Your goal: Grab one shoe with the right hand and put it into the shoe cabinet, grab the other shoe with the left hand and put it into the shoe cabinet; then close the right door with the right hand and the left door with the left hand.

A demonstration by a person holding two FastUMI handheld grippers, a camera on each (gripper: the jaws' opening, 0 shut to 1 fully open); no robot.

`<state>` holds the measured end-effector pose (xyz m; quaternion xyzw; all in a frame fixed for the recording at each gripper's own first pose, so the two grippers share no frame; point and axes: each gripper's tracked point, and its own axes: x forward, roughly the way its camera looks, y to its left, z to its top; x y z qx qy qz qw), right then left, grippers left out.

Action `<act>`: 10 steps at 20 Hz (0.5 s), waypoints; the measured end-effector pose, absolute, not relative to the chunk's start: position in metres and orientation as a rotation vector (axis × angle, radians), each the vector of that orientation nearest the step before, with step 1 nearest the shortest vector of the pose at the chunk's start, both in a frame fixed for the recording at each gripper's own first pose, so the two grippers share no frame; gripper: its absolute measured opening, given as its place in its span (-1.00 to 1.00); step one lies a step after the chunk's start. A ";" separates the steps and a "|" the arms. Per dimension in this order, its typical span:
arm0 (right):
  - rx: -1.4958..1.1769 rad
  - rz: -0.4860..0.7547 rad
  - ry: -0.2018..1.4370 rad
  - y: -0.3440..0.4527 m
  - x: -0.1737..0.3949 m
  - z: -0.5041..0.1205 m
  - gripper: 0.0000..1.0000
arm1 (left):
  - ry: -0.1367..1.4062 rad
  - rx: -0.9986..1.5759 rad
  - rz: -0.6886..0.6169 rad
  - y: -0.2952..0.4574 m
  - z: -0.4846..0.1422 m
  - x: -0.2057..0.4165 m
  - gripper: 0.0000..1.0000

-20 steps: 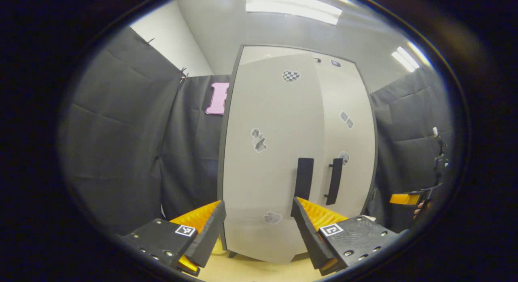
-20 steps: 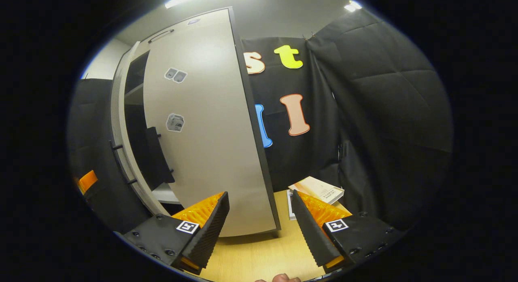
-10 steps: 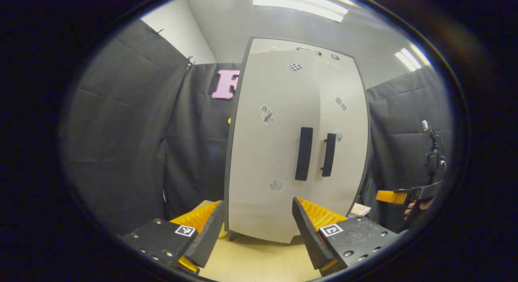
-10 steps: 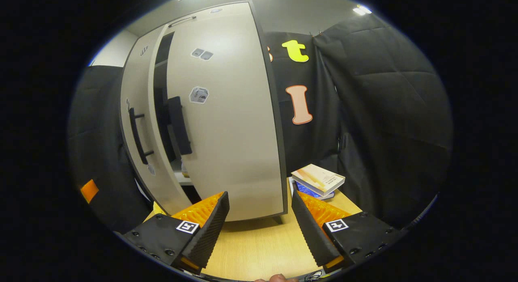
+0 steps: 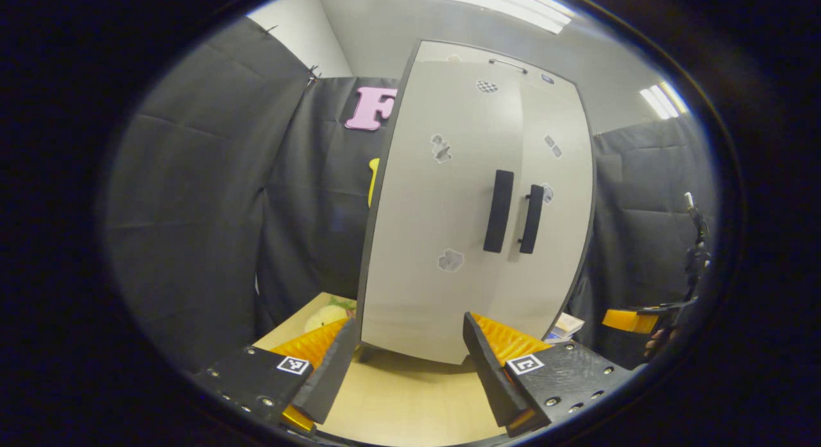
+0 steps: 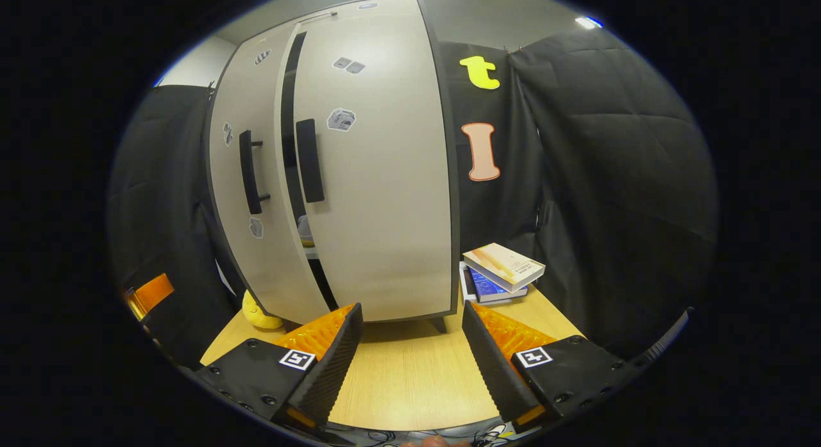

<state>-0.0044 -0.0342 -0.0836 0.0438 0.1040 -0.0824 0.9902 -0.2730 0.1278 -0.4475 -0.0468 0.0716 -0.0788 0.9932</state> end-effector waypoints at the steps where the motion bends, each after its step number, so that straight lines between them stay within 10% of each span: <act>1: 0.084 -0.171 0.202 -0.037 -0.007 -0.081 0.95 | 0.144 -0.102 -0.156 0.126 -0.448 -0.269 0.86; 10: 0.060 -0.243 0.174 -0.086 -0.020 -0.072 0.95 | 0.108 -0.058 -0.123 0.116 -0.448 -0.249 0.86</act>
